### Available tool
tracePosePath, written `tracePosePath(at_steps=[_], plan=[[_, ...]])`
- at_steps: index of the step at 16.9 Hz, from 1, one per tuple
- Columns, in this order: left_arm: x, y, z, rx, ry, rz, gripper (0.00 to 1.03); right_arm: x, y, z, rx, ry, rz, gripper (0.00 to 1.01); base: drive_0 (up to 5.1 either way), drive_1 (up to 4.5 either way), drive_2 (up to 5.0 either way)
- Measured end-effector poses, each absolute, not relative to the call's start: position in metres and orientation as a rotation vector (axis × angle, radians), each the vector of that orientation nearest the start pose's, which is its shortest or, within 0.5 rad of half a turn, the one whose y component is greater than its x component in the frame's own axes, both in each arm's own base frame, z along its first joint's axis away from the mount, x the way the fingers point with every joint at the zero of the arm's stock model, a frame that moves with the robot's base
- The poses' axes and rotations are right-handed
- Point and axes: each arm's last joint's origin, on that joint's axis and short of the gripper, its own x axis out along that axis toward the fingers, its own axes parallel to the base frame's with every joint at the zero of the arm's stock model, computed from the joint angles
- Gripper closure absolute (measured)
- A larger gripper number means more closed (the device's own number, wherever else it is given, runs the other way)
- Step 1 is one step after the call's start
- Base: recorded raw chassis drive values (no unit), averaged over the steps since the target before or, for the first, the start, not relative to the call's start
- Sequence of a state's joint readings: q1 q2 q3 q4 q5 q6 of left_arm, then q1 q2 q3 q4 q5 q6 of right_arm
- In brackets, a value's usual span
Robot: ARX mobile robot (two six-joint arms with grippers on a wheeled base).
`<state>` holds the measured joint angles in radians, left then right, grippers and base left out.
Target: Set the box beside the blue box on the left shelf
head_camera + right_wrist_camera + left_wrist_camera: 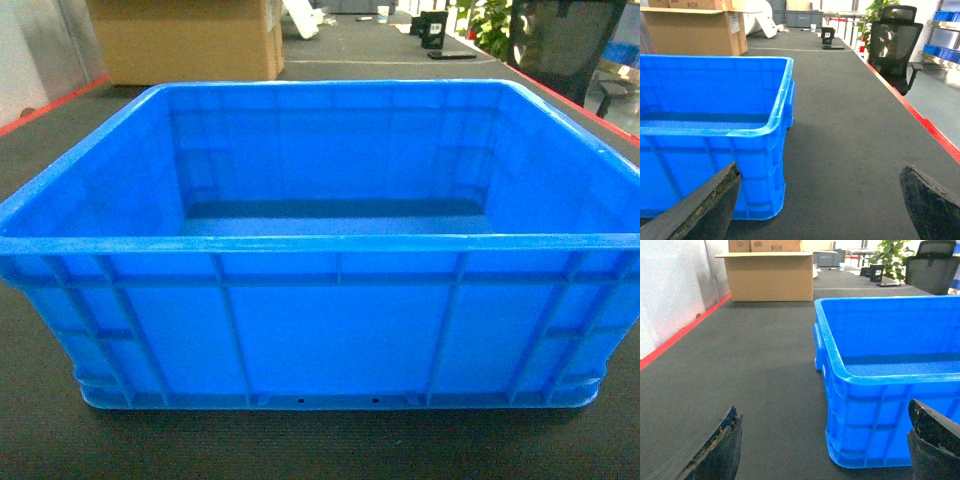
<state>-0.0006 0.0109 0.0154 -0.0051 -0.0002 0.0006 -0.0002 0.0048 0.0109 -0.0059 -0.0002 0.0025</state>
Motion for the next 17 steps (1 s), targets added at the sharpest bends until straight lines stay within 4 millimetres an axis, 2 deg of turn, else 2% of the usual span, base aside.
tracePosePath(at_steps=[7, 8, 9, 10, 11, 12, 14, 16, 17], plan=[[0.098, 0.0, 0.166, -0.003, 0.016, 0.013, 0.05, 0.097, 0.0, 0.166, 0.002, 0.0, 0.0, 0.03, 0.0, 0.0, 0.0], [0.099, -0.005, 0.164, -0.024, 0.136, 0.129, 0.05, 0.097, 0.0, 0.164, 0.019, 0.063, -0.047, 0.03, 0.0, 0.0, 0.0], [0.102, -0.008, 0.163, -0.014, 0.179, 0.209, 0.05, 0.099, 0.005, 0.165, 0.031, 0.246, -0.161, 0.03, 0.0, 0.0, 0.0], [0.103, -0.006, 0.163, -0.021, 0.182, 0.303, 0.05, 0.101, 0.008, 0.164, 0.024, 0.329, -0.257, 0.03, 0.0, 0.0, 0.0], [0.106, -0.005, 0.169, -0.048, 0.157, 0.365, 0.05, 0.102, 0.007, 0.163, 0.035, 0.323, -0.37, 0.03, 0.0, 0.0, 0.0], [0.111, -0.007, 0.181, -0.078, 0.152, 0.337, 0.05, 0.106, 0.009, 0.174, 0.053, 0.279, -0.394, 0.03, 0.0, 0.0, 0.0], [0.133, -0.012, 0.208, -0.083, 0.123, 0.274, 0.05, 0.126, 0.016, 0.211, 0.093, 0.198, -0.344, 0.03, 0.0, 0.0, 0.0], [0.176, -0.011, 0.25, -0.062, 0.121, 0.225, 0.05, 0.163, 0.02, 0.249, 0.089, 0.253, -0.287, 0.03, 0.0, 0.0, 0.0], [0.203, -0.011, 0.262, -0.057, 0.177, 0.201, 0.05, 0.189, 0.019, 0.262, 0.092, 0.313, -0.253, 0.03, 0.0, 0.0, 0.0]])
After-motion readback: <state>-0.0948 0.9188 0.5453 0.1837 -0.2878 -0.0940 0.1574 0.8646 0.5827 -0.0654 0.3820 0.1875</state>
